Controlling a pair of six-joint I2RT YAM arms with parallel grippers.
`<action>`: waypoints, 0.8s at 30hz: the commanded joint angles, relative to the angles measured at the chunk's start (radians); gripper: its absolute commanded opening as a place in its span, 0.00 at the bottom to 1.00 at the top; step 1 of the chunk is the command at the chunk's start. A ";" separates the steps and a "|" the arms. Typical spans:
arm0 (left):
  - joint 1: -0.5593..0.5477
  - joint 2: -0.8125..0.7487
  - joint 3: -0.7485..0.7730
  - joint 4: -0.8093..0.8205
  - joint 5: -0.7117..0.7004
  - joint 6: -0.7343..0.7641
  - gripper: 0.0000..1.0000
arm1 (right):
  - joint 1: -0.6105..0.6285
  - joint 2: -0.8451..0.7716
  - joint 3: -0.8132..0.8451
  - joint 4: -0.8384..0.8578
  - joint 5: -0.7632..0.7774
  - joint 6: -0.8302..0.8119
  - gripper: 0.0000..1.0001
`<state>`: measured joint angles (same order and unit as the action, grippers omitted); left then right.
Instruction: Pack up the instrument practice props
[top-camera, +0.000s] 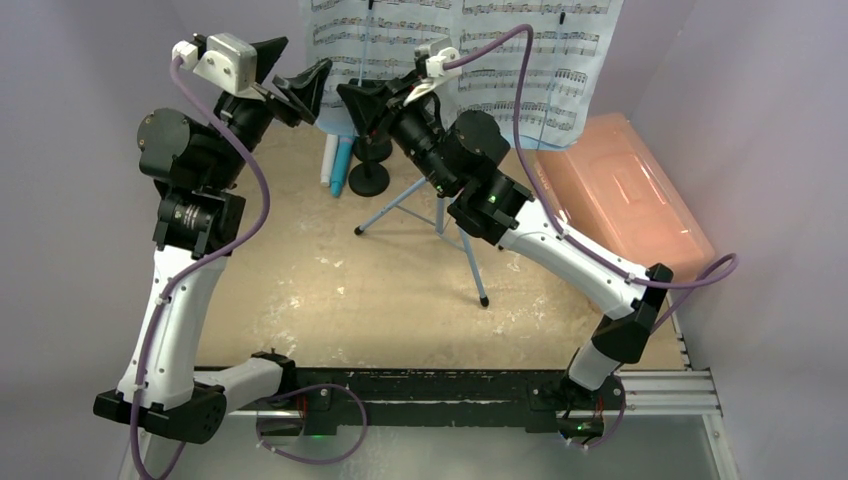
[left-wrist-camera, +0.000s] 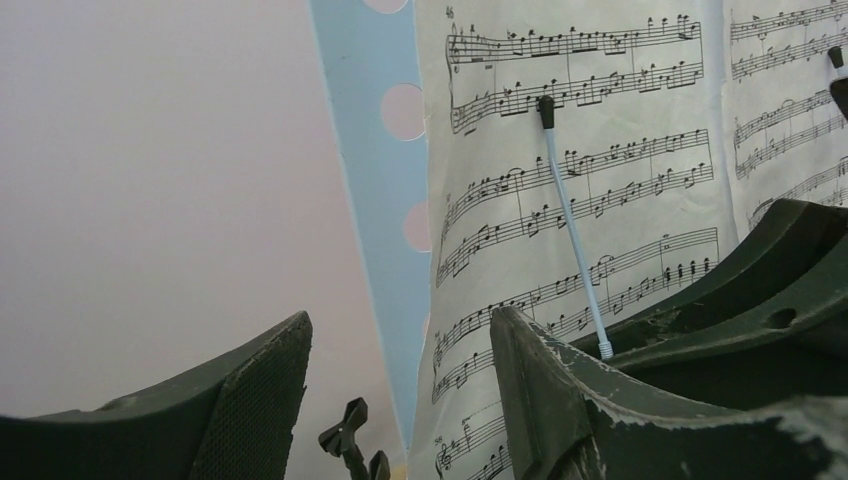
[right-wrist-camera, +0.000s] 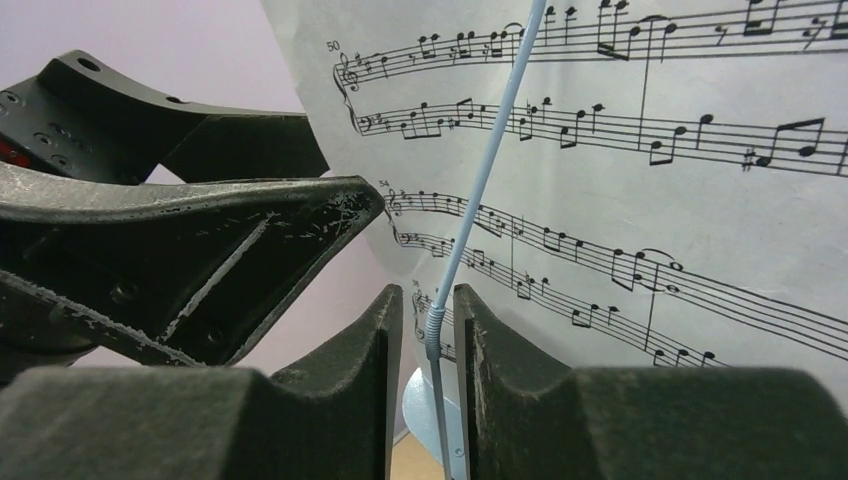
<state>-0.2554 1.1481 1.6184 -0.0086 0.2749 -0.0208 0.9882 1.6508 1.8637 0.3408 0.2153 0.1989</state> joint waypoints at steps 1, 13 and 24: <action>0.005 -0.004 -0.013 0.085 0.049 0.004 0.63 | 0.001 -0.005 0.049 0.038 0.041 0.001 0.26; 0.003 0.016 -0.029 0.123 0.082 -0.029 0.40 | -0.001 -0.005 0.046 0.038 0.042 -0.001 0.17; 0.003 -0.012 -0.035 0.108 0.040 0.004 0.00 | -0.003 -0.004 0.040 0.040 0.036 -0.005 0.00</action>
<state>-0.2554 1.1629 1.5887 0.0669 0.3428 -0.0380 0.9874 1.6577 1.8645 0.3431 0.2443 0.1974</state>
